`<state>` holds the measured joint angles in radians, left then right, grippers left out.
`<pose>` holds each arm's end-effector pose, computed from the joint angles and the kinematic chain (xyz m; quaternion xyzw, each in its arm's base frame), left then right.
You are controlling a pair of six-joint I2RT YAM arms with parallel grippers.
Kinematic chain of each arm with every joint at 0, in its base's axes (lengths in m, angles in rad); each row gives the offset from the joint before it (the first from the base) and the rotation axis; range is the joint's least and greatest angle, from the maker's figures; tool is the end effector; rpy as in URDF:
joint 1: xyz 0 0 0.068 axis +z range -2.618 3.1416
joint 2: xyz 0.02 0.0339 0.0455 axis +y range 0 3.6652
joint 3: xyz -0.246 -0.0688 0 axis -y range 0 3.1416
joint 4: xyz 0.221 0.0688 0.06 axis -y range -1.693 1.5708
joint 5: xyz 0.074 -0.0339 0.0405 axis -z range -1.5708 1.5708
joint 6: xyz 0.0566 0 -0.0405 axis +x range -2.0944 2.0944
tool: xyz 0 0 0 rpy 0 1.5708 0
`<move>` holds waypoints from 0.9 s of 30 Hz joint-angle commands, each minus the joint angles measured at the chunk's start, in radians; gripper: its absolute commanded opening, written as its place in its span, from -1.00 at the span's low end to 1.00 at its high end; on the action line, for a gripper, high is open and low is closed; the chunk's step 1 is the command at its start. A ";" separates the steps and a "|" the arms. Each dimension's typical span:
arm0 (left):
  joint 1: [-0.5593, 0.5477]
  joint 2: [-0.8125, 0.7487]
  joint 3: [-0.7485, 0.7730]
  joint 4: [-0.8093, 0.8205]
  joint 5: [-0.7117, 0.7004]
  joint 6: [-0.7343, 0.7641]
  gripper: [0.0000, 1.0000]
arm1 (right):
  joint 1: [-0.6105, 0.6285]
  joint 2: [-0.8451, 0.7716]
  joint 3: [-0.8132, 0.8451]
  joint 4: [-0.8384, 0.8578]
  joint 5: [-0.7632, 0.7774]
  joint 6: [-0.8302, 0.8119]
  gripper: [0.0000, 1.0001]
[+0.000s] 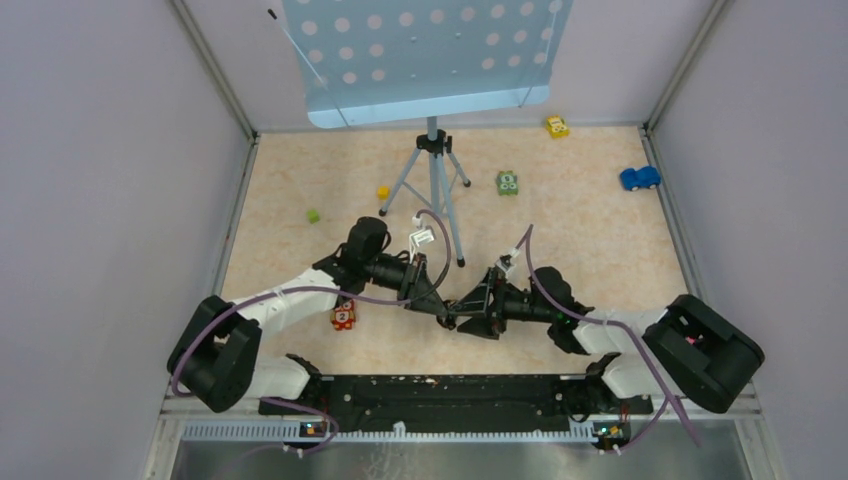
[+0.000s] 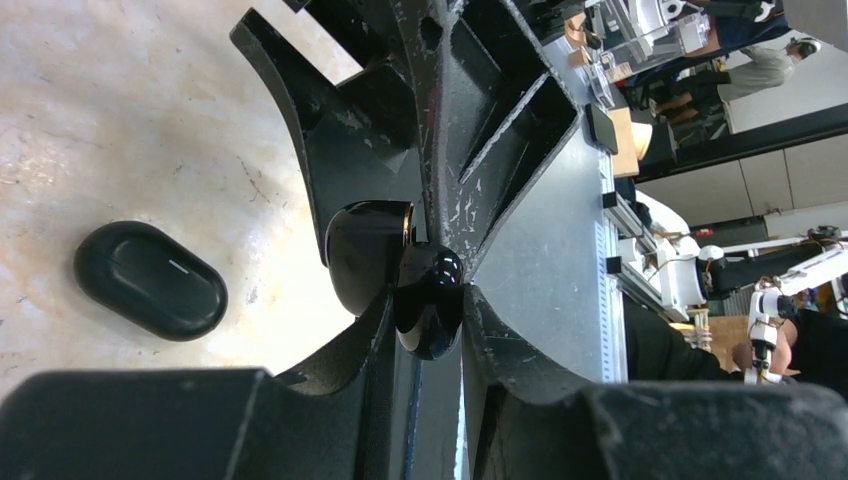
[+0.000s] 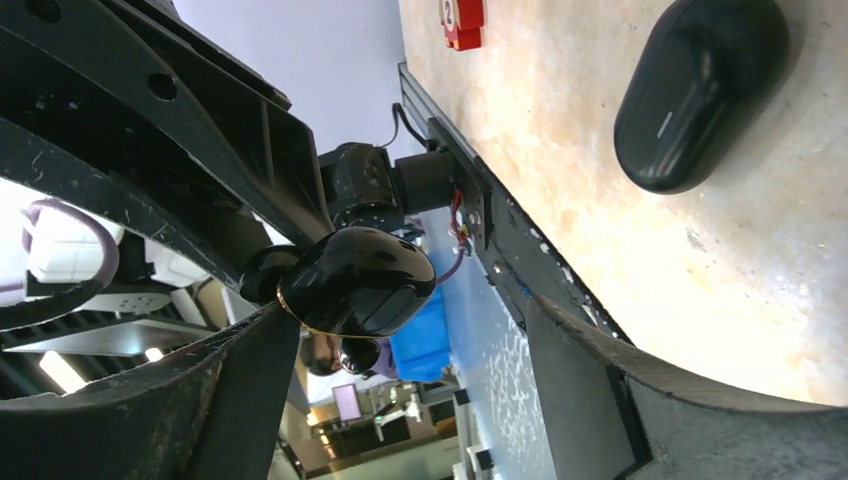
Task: Insert the wireless bluetooth earbuds into the charging case
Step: Insert the left earbud into the left side groove of the charging case.
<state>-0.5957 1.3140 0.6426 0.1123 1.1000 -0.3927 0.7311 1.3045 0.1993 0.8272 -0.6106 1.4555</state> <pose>0.1806 -0.1834 0.2081 0.3275 0.7163 -0.5985 0.1468 0.1450 0.1736 0.1473 0.1005 0.7761 0.6205 0.0509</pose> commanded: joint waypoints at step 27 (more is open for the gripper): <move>-0.003 -0.032 -0.007 0.188 -0.200 -0.487 -1.00 | 0.107 -0.593 0.076 -0.525 0.273 -0.364 0.28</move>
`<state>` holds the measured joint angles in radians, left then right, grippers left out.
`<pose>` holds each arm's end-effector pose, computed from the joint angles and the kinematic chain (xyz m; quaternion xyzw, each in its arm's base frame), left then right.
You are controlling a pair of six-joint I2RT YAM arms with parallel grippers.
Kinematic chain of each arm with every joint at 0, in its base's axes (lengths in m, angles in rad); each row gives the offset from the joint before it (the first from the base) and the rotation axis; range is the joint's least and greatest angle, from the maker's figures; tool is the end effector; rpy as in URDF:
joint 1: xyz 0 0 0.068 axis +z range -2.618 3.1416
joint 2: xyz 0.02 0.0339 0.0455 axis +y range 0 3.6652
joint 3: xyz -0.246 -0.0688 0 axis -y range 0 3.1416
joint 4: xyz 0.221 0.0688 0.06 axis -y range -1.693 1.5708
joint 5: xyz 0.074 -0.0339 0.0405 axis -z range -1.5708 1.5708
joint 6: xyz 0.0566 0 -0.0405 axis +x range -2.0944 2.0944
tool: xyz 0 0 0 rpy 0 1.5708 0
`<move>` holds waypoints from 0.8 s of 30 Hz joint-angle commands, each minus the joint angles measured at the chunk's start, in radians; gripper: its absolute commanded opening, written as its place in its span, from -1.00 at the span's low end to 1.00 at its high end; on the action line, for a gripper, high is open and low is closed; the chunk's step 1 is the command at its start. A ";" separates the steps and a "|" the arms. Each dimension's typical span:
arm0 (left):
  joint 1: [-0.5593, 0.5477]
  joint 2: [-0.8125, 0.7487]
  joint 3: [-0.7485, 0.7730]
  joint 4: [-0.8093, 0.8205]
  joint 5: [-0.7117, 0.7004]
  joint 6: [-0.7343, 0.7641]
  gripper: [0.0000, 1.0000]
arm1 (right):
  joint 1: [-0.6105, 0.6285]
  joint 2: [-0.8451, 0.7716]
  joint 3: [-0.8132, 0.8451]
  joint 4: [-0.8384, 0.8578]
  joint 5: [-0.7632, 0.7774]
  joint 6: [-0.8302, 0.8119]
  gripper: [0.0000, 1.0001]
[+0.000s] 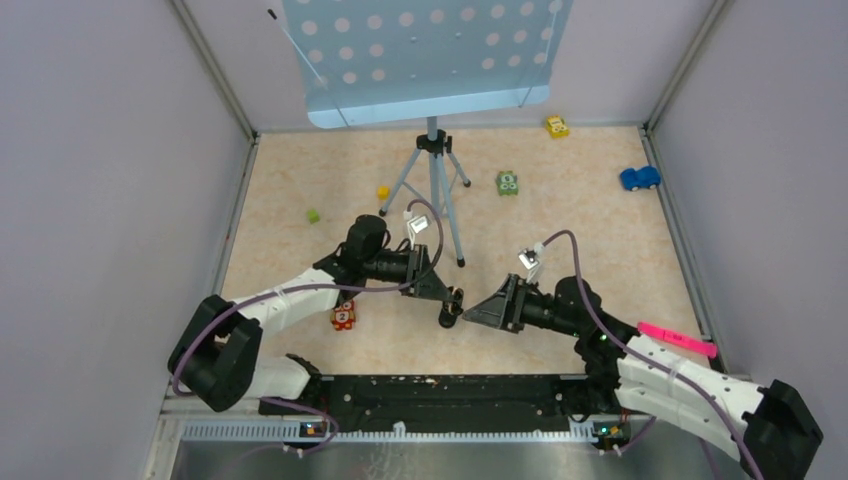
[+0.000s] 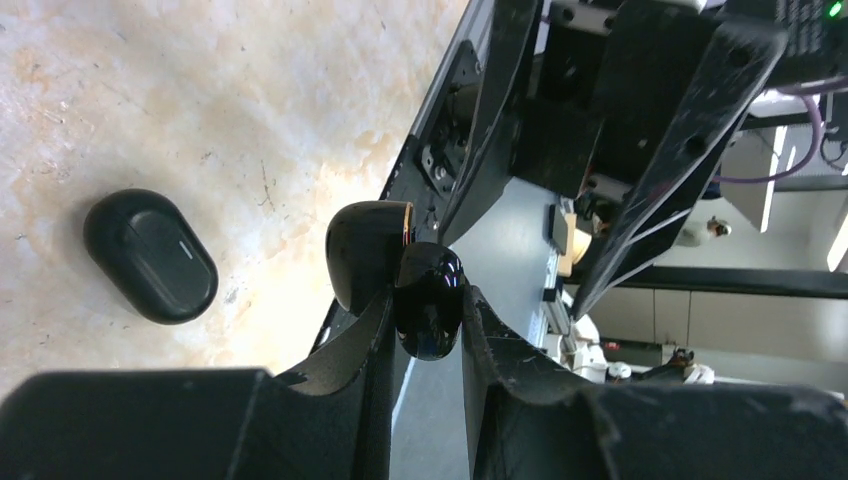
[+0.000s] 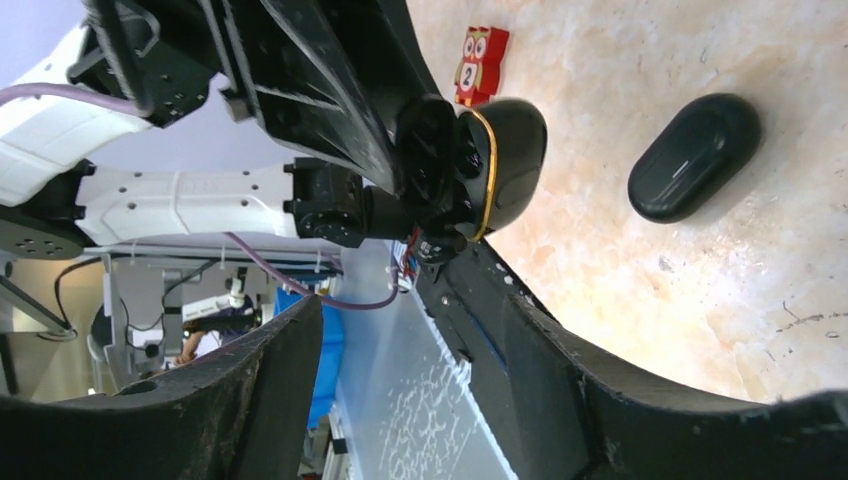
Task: Insert the wireless bluetooth earbuds into the charging case
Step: Insert the left earbud into the left side groove of the charging case, then adjust the left earbud in the left side groove of the charging case.
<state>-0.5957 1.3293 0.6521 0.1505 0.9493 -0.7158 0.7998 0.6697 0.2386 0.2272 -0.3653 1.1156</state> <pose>0.1923 -0.1859 0.2069 0.1812 0.7833 -0.5844 0.1100 0.1090 0.1412 0.2027 0.0066 0.7711 0.5889 0.2421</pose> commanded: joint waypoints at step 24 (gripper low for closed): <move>-0.003 -0.035 -0.006 0.174 -0.050 -0.165 -1.00 | 0.058 0.111 0.074 0.219 0.002 -0.032 0.15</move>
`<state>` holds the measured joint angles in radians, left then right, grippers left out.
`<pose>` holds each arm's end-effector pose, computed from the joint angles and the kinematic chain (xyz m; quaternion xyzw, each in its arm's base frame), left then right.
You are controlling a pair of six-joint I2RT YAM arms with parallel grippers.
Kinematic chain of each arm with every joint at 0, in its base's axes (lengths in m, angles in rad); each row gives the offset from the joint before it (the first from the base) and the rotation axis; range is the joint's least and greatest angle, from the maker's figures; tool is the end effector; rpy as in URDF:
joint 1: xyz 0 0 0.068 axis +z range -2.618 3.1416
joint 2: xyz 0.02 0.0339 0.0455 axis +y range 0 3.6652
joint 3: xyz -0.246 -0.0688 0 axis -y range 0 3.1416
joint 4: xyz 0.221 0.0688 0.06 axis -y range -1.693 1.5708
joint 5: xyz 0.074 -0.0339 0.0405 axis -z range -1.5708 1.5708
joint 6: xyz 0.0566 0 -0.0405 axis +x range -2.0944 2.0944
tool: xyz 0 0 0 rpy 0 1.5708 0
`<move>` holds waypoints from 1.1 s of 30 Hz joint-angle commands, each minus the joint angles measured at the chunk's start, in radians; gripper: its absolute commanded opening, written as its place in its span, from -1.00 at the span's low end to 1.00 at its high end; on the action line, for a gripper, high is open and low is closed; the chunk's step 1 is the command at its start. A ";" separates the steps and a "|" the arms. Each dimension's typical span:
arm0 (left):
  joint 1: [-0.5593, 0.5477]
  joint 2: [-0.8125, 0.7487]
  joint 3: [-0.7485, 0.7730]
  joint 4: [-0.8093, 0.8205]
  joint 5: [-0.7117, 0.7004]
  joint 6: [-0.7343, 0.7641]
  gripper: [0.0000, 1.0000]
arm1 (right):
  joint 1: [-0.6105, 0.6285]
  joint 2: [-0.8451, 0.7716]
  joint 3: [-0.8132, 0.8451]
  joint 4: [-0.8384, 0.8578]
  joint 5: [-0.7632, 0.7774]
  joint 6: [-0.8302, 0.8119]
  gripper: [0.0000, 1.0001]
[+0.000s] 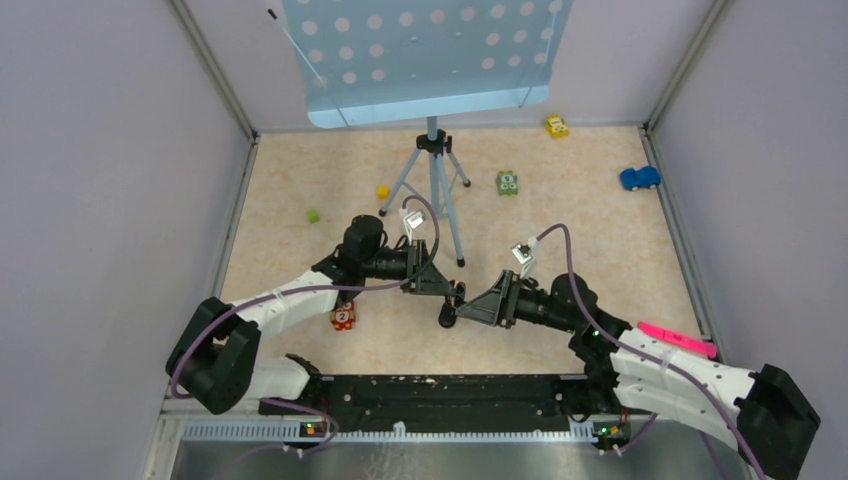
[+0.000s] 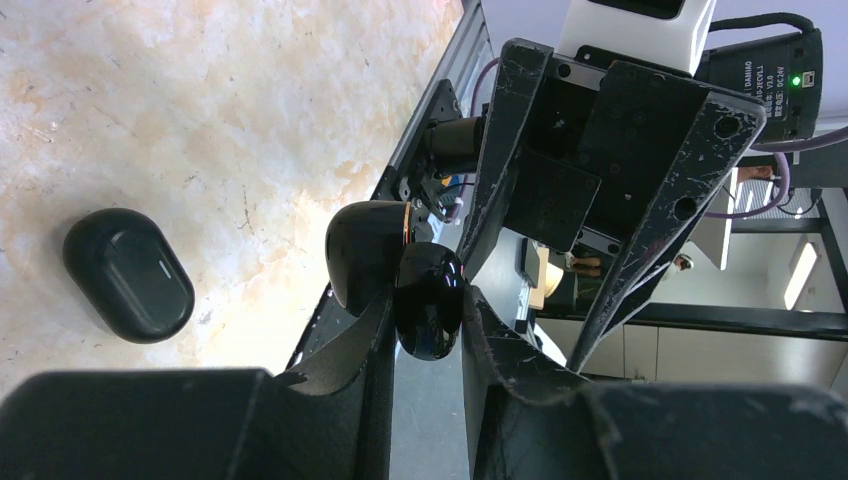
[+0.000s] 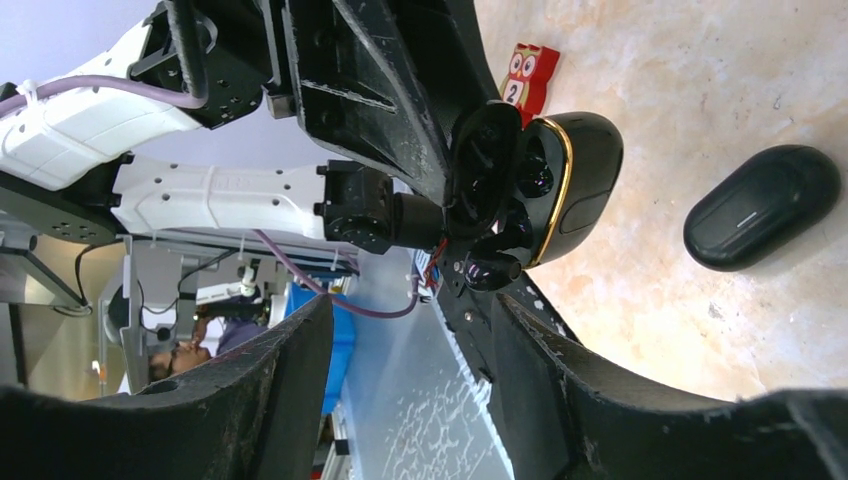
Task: Insert the wireless bluetooth earbuds into the charging case
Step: Adjust the left earbud in the left side groove of the charging case.
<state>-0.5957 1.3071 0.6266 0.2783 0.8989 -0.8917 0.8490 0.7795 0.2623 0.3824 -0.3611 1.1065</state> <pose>0.1953 -0.1859 0.2158 0.1263 0.7784 -0.6031 0.1203 0.1122 0.1578 0.2122 -0.0220 0.7499 0.6123 0.2496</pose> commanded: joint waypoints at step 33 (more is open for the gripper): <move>-0.003 -0.030 0.008 0.040 0.004 0.017 -1.00 | -0.009 0.047 0.077 0.047 0.053 -0.056 0.11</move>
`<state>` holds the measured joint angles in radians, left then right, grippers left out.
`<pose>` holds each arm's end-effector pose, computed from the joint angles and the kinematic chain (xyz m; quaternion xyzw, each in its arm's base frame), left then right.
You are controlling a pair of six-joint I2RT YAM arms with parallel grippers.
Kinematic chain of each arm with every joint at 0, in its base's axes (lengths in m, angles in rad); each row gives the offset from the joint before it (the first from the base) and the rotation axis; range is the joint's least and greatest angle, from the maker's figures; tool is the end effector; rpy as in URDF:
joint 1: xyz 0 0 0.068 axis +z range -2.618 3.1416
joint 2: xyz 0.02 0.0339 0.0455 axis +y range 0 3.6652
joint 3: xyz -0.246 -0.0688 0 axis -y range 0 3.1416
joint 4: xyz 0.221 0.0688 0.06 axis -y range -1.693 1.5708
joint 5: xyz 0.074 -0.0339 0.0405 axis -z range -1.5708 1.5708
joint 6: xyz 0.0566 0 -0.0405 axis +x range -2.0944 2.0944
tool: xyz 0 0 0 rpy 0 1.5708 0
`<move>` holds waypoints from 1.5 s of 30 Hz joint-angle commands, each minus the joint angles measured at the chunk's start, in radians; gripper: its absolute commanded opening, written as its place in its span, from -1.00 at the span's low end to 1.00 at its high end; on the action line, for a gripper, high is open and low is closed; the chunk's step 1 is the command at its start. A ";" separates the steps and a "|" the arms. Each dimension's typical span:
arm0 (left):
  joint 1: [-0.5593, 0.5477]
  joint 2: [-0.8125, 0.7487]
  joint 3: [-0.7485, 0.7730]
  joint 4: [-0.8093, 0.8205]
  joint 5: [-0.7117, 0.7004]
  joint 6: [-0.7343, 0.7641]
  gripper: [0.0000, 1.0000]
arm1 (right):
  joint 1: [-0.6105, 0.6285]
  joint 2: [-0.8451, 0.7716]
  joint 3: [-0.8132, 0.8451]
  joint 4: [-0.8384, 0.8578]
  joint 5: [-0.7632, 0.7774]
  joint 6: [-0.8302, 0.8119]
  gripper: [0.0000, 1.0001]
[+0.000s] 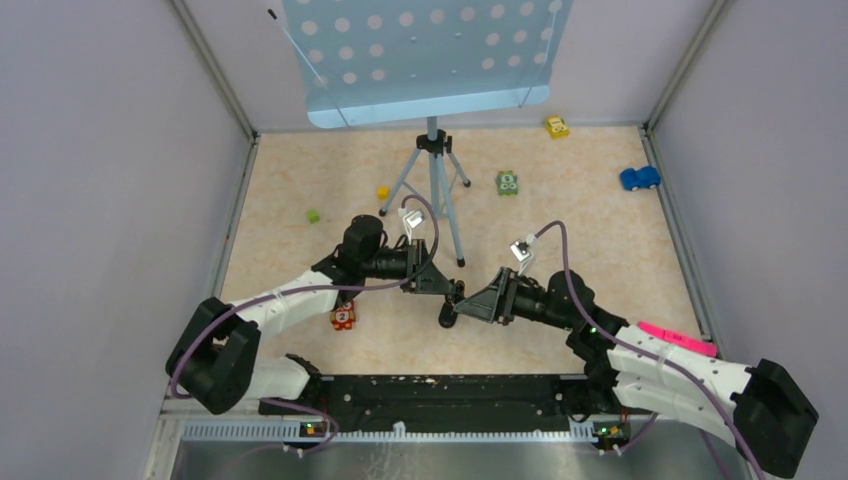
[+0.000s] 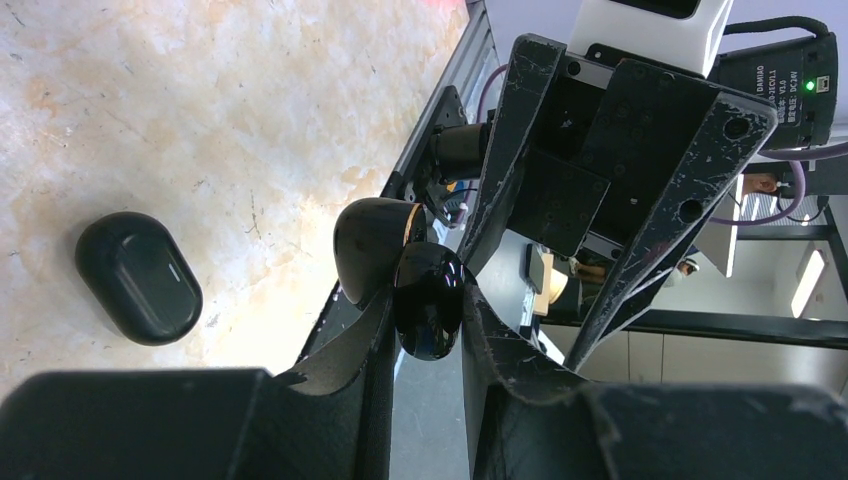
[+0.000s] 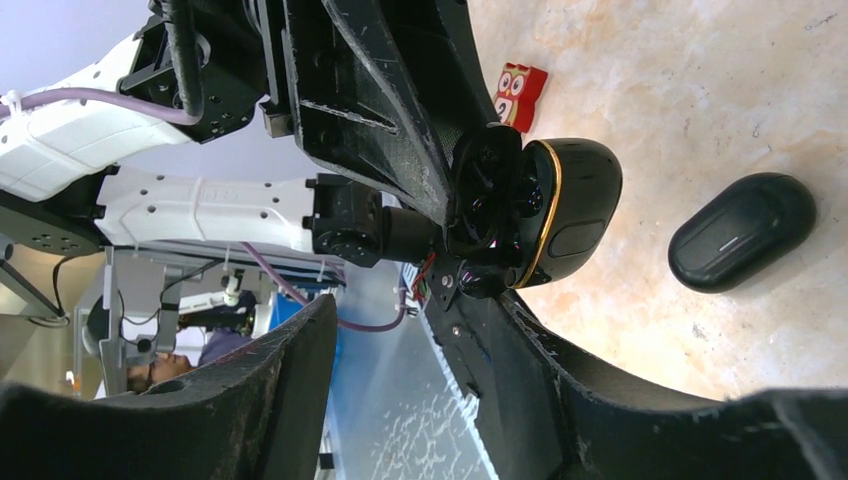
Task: Insert the wireless bluetooth earbuds into the charging case
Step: Adjust the left earbud in the left side groove of the charging case.
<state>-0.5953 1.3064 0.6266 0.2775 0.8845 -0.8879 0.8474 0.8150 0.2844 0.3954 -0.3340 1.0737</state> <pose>0.1960 -0.1856 0.2157 0.1236 0.7802 -0.6000 0.1265 0.1175 0.1611 0.2153 -0.0248 0.7504 0.6033 0.2691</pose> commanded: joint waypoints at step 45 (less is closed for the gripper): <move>-0.002 -0.020 0.019 0.041 0.030 0.031 -1.00 | -0.031 -0.105 0.237 -0.489 0.205 -0.171 0.29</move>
<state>-0.5957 1.3060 0.6266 0.2771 0.8940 -0.8761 0.8318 0.7506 0.4259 0.0731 -0.1917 0.9928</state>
